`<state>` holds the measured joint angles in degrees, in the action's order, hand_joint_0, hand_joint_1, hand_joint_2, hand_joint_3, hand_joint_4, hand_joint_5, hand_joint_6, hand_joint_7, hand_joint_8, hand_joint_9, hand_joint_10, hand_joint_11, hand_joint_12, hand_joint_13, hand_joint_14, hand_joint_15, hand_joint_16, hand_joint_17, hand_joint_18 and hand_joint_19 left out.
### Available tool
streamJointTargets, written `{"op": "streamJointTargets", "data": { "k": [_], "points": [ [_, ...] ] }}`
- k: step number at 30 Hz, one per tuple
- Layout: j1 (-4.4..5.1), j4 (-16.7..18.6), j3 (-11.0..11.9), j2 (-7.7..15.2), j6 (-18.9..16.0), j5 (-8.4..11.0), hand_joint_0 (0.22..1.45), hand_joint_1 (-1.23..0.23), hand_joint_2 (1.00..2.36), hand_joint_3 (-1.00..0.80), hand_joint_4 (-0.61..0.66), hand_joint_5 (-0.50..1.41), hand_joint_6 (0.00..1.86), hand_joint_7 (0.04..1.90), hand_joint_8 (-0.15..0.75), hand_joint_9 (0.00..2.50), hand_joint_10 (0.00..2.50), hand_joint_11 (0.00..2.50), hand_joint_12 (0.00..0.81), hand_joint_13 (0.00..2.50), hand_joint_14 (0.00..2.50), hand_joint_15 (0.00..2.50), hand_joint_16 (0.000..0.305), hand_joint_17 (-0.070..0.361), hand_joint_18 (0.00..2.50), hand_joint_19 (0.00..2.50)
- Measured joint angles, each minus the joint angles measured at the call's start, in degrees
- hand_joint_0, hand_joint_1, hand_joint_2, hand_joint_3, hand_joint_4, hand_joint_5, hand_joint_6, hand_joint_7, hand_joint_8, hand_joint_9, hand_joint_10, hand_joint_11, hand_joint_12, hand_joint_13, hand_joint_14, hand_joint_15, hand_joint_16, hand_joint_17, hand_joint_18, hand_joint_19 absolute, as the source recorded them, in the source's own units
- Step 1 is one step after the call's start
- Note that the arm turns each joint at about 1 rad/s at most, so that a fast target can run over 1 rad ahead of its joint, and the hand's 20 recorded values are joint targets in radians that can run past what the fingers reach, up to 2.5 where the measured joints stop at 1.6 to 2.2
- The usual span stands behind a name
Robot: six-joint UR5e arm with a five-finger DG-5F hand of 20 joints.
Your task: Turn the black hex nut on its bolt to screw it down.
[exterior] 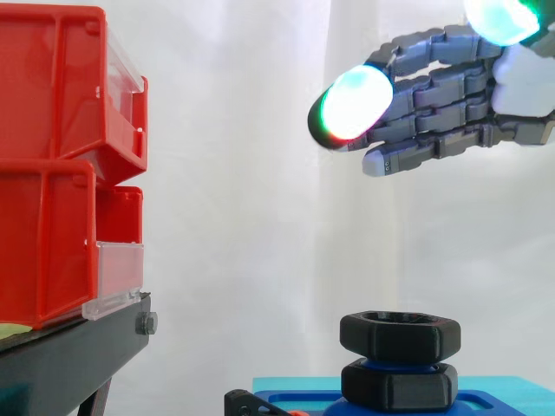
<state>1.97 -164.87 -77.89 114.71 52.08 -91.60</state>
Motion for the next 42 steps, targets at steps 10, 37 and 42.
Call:
{"op": "streamJointTargets", "data": {
  "k": [10, 37, 42],
  "points": [
    [1.18, 2.22, 0.02, 1.65, 13.03, 0.71, 0.50, -0.45, 1.00, -0.50, 0.18, -0.22, 0.50, 0.76, 0.230, 0.10, 0.00, 0.00, 0.338, 0.01, 0.00, 0.00, 0.058, 0.131, 0.20, 0.04],
    [5.24, 8.52, 0.45, 6.45, 24.85, 4.23, 0.49, -0.36, 1.00, -0.50, 0.21, -0.19, 0.50, 1.07, 0.230, 0.00, 0.00, 0.00, 0.338, 0.00, 0.00, 0.00, 0.062, 0.138, 0.00, 0.01],
    [5.57, 8.56, 0.45, 6.49, 25.43, 4.23, 0.49, -0.35, 1.00, -0.50, 0.21, -0.19, 0.50, 1.05, 0.231, 0.00, 0.00, 0.00, 0.337, 0.00, 0.00, 0.00, 0.061, 0.138, 0.00, 0.01]
  ]
}}
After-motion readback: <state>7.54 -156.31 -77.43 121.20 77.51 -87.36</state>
